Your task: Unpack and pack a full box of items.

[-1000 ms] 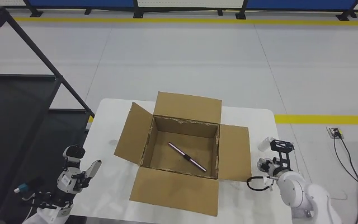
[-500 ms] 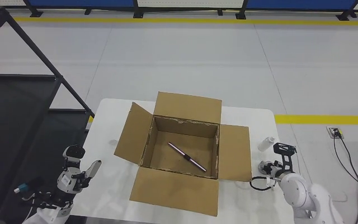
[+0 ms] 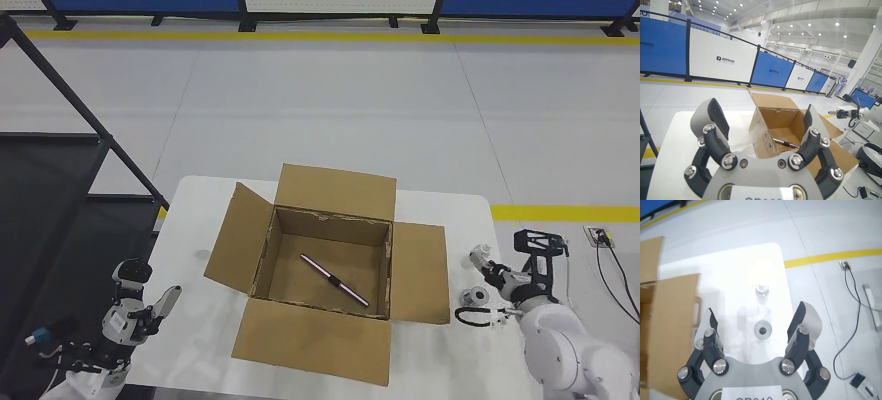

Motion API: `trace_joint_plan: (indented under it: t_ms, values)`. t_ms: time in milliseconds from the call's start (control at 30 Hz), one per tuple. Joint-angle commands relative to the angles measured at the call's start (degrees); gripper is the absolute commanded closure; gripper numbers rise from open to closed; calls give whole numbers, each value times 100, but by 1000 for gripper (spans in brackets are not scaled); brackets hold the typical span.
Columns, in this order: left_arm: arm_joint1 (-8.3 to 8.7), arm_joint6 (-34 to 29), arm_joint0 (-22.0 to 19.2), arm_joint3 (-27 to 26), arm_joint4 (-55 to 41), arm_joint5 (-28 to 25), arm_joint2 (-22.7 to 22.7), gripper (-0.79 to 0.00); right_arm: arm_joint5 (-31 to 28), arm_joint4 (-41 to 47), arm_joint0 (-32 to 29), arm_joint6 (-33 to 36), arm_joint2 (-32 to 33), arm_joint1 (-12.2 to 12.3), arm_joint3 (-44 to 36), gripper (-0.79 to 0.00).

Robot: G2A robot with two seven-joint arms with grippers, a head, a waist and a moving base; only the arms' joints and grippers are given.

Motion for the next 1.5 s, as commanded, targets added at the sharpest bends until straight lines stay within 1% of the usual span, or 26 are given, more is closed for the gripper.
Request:
trace_joint_plan:
  t_ms: [0,67,133,233,300,467,600,633,767,900,967,1000,1067,1100,1133,1167,1200,1300,1467]
  values:
    - [0,0,0,0,0,0,0,-785,-511,168,98,81,-302,0,-328,-785]
    - [0,0,0,0,0,0,0,-785,-1030,291,344,249,-697,-1,-383,-785]
    - [0,0,0,0,0,0,0,-785,-1447,466,763,488,-1173,-20,-196,-785]
    - [-3,-31,12,-2,-58,60,-28,-785,-1918,886,1579,917,-1961,-92,411,-785]
    - [-4,2,50,27,-112,60,-96,-785,-2070,1136,2160,1134,-2455,-168,964,-785]
    - [-11,105,155,93,-227,77,-273,-785,-2110,1666,3472,1398,-3582,-442,2562,-785]
    - [-14,160,237,140,-333,6,-415,-785,-2084,2075,4370,1442,-4431,-754,4014,-785]
    - [-15,169,254,153,-354,-10,-445,-785,-2117,2194,4539,1412,-4643,-846,4347,-785]
    - [-18,214,305,211,-423,-46,-570,-785,-2027,2204,5076,1219,-5358,-1195,5529,-785]
    - [-16,157,317,252,-542,-157,-649,-785,-1848,2164,5341,1122,-5827,-1493,6281,-785]
    - [-13,85,290,263,-618,-196,-663,-785,-1733,2107,5418,1098,-5981,-1610,6521,-720]
    - [-11,38,268,268,-641,-201,-664,-785,-1734,2131,5450,1117,-6029,-1659,6621,-733]
    - [-9,-15,232,270,-657,-200,-656,-785,-1649,2050,5505,1135,-6134,-1745,6779,-727]
    - [-9,-15,232,270,-657,-200,-656,-785,-1617,2027,5514,1127,-6174,-1783,6828,-690]
    - [-9,-15,232,270,-657,-200,-656,-785,-1575,1978,5532,1117,-6210,-1816,6880,-637]
    - [-9,-15,232,270,-657,-200,-656,-785,-1517,1903,5542,1106,-6251,-1846,6928,-508]
    - [-9,-15,232,270,-657,-200,-656,-785,-1472,1852,5547,1091,-6284,-1877,6958,-409]
    - [-9,-15,232,270,-657,-200,-656,-785,-1367,1730,5565,1104,-6352,-1953,7041,-345]
    - [-9,-15,232,270,-657,-200,-656,-785,-1271,1589,5596,1206,-6408,-2056,7139,-296]
